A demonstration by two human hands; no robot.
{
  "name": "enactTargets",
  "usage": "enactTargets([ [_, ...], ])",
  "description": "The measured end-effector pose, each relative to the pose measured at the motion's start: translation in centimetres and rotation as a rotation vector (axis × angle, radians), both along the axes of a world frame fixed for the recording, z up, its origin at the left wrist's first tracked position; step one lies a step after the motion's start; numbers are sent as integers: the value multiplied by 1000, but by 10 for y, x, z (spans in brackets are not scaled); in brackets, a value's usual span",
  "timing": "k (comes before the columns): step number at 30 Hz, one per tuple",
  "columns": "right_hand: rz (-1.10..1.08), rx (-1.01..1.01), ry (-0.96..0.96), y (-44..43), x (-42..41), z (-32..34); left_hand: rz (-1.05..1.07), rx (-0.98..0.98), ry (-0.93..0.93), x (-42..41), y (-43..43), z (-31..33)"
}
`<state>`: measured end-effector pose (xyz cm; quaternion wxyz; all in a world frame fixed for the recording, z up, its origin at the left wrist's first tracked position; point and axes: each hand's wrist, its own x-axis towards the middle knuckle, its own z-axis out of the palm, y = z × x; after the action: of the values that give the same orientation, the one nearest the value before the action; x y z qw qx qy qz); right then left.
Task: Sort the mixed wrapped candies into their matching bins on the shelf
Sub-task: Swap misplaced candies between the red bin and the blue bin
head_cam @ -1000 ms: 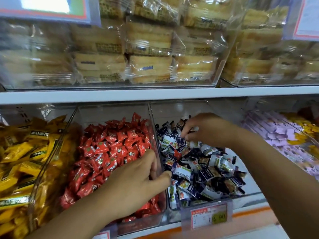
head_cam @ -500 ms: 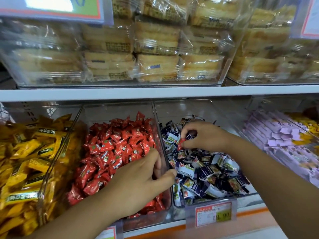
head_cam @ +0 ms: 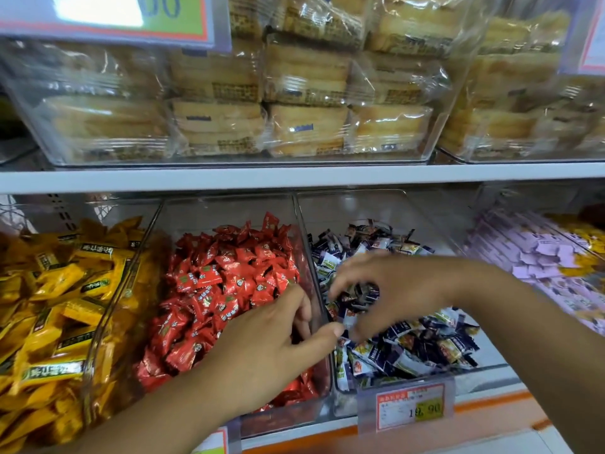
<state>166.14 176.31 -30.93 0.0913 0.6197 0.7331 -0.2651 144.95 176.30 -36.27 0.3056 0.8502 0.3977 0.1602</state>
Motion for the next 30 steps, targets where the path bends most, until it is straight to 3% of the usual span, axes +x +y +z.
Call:
enactTargets([
  [2, 87, -100, -223, -7, -8, -20, 0, -30, -7, 0, 3, 0],
  [4, 126, -6, -300, -7, -17, -40, -6, -58, -23, 1, 5, 0],
  [11, -17, 455, -259, 30, 5, -57, -53, -73, -18, -4, 3, 1],
  [16, -203, 624, -164, 41, 29, -53, -80, 72, 108, -11, -5, 0],
  [21, -292, 532, 51, 24, 47, -29, -110, 117, 192, -11, -8, 1],
  [25, -100, 445, 28, -8, 33, -18, -90, 128, 208, -11, -7, -1],
  [28, 14, 334, 90, -22, 7, -36, -65, 118, 237, -6, -7, -2],
  [30, 109, 338, 36, -24, -5, -51, -45, 125, 241, -4, -8, -3],
])
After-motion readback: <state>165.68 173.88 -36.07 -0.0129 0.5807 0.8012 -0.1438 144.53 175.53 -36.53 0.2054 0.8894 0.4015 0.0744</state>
